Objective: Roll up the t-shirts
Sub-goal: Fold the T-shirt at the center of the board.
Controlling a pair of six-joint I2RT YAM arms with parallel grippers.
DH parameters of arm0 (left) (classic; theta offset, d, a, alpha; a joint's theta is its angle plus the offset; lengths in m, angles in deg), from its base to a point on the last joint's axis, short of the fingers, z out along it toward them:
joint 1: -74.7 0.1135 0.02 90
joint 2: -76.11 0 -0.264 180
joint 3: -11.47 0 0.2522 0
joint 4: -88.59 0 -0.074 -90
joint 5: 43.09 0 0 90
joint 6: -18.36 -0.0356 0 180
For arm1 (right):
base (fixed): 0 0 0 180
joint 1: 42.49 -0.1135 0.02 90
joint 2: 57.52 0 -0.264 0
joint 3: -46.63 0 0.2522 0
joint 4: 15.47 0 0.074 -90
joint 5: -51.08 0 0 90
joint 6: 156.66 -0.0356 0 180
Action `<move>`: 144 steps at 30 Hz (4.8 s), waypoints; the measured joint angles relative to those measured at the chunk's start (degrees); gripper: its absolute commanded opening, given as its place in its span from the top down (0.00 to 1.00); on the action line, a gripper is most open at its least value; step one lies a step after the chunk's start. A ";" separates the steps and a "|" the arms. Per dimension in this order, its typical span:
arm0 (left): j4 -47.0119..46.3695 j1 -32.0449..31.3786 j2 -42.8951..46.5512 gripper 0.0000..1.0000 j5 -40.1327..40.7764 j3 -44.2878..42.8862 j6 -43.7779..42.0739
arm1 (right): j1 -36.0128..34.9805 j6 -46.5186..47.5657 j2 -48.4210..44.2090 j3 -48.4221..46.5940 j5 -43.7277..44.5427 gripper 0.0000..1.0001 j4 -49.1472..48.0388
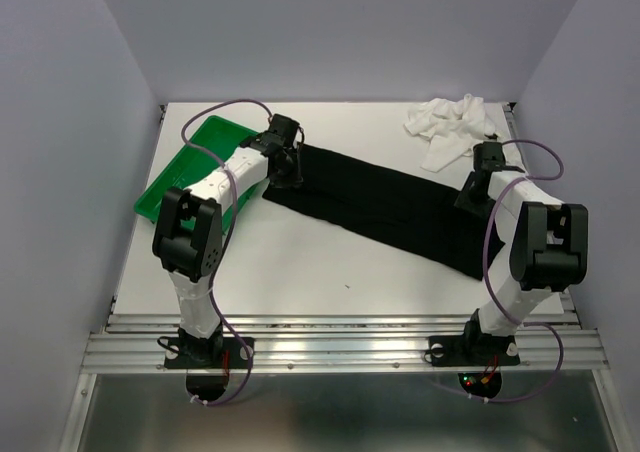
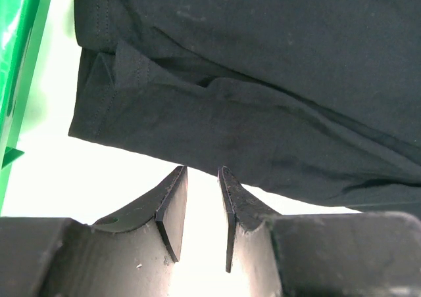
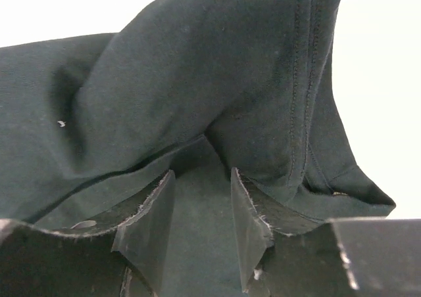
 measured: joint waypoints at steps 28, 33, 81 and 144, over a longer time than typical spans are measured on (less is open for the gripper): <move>-0.85 0.00 0.83 0.64 -0.94 1.86 -0.50 | 0.11 2.10 -0.70 2.12 -0.61 0.58 -3.45; -0.85 -0.02 0.83 0.64 -1.38 1.88 -0.59 | 0.11 2.08 1.22 2.12 -0.61 0.57 -3.96; -1.36 -0.02 1.60 0.64 -1.66 3.76 -0.63 | 0.11 1.31 -6.29 0.90 -0.15 0.80 -1.03; -1.44 -0.13 1.75 0.64 -1.79 4.63 -0.63 | 0.11 -0.35 -9.92 3.54 2.05 0.51 -0.39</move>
